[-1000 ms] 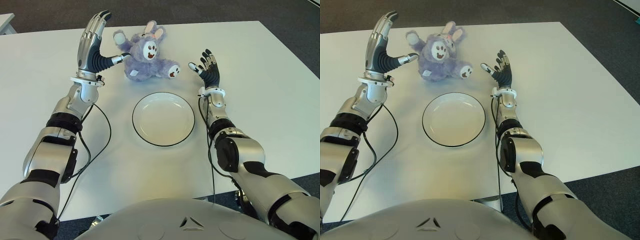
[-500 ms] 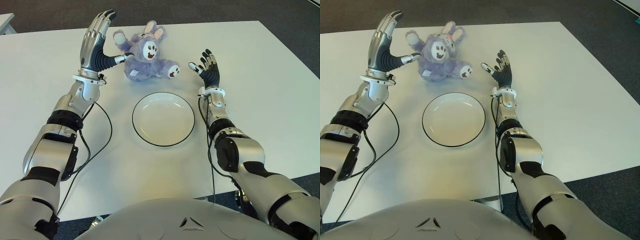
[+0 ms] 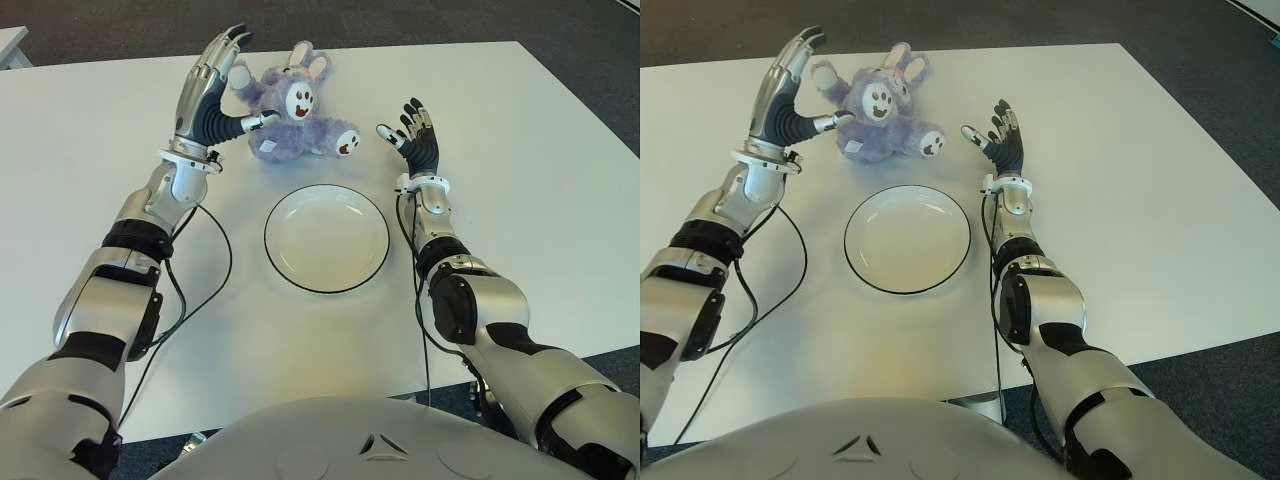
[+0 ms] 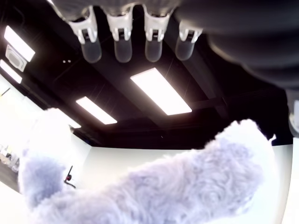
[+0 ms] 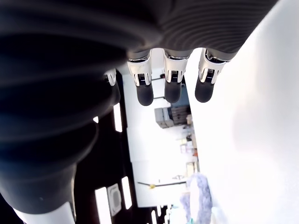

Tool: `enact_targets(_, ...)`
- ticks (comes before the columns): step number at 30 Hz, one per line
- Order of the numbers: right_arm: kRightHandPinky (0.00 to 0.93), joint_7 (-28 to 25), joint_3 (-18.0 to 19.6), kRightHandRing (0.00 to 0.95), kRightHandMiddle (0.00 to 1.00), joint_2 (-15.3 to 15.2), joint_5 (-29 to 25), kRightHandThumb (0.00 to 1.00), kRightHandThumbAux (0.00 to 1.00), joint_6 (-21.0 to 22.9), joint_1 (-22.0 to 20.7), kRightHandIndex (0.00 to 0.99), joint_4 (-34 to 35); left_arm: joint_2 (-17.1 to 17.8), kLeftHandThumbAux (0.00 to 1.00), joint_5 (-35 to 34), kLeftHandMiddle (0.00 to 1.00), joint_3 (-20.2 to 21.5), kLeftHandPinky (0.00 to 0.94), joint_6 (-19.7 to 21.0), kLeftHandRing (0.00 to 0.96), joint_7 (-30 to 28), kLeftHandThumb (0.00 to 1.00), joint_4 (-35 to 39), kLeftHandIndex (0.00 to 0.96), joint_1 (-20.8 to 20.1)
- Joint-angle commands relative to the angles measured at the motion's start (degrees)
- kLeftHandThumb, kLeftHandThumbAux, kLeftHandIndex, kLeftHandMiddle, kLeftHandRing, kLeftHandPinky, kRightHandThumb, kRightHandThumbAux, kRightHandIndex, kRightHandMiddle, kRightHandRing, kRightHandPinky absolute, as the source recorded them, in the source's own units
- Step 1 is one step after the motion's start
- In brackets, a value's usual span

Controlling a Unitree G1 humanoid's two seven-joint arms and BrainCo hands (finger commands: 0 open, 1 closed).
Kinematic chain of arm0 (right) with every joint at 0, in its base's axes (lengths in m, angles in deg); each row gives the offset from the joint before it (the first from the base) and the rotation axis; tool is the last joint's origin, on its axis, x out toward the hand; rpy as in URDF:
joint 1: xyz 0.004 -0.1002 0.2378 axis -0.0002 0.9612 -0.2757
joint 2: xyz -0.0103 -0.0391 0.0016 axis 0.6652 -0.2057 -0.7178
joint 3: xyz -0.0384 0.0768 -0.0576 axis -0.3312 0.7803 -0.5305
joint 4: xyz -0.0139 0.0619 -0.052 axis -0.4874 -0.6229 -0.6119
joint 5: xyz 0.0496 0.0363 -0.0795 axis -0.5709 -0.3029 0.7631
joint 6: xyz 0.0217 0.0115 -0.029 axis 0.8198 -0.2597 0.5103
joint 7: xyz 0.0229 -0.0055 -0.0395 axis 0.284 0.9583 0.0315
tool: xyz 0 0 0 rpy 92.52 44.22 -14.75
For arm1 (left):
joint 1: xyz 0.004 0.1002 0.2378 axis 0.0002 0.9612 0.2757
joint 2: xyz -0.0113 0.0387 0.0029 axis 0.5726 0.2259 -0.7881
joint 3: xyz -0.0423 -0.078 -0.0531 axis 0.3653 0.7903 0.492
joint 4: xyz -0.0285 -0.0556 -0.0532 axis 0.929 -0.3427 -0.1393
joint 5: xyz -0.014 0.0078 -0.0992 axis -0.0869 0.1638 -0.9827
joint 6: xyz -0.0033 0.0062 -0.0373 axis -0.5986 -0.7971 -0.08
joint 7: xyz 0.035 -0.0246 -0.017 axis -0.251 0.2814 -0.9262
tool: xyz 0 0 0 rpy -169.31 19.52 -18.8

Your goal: Put the doll into the plate.

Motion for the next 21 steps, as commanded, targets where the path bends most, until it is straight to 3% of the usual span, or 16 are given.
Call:
enact_targets(1, 0.058, 0.4, 0.4, 0.027, 0.031, 1.6, -0.8, 0.053, 0.81, 0.8, 3.0, 0.028, -1.6, -1.0, 0.357, -0.4, 0.055, -0.6, 0.0, -0.9, 0.043, -0.5, 0.041, -0.8, 0.0, 0.0)
enact_targets(21, 0.049, 0.8, 0.2, 0.023, 0.029, 1.6, -0.7, 0.046, 0.819, 1.1, 2.9, 0.032, -1.6, -2.0, 0.356, -0.1, 0.056, -1.1, 0.022, -1.4, 0.044, -2.1, 0.0, 4.0, 0.0, 3.4)
